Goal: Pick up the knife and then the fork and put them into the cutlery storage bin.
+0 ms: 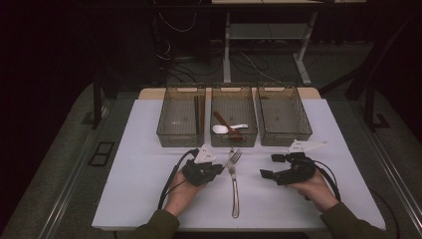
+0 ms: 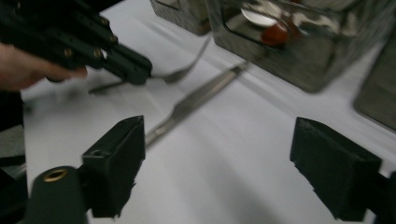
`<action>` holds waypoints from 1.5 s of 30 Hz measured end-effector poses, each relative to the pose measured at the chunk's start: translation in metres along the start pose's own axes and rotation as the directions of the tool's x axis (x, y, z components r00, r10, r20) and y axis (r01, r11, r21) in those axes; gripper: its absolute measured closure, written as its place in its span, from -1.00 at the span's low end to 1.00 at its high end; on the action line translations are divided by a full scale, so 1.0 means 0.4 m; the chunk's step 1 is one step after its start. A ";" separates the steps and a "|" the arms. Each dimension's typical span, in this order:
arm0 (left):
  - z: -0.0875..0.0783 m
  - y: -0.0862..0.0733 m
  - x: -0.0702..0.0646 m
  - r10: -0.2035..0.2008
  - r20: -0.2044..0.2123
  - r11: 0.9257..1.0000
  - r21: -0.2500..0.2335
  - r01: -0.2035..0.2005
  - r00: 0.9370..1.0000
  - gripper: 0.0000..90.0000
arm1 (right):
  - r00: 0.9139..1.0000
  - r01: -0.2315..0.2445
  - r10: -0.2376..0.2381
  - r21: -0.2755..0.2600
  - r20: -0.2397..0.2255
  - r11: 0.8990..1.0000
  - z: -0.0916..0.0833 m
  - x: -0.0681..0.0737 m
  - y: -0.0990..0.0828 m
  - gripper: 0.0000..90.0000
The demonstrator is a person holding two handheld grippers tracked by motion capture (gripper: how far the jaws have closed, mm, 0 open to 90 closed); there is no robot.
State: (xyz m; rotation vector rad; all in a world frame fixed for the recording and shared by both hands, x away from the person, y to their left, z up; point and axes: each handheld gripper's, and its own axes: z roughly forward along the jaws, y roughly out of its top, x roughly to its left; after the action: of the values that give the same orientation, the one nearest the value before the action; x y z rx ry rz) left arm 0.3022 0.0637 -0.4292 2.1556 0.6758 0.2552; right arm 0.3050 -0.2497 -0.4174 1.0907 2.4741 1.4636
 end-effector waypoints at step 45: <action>-0.075 -0.020 0.001 -0.034 0.119 0.988 -0.145 0.051 0.992 0.21 | 0.991 -0.086 0.068 -0.153 -0.118 0.984 0.043 -0.015 0.167 0.93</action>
State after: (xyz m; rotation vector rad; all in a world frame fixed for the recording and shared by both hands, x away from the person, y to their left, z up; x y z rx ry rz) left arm 0.2876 0.0879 -0.4167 1.9954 0.6164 0.1510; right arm 0.3522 -0.2206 -0.3759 1.1152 2.3601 1.7556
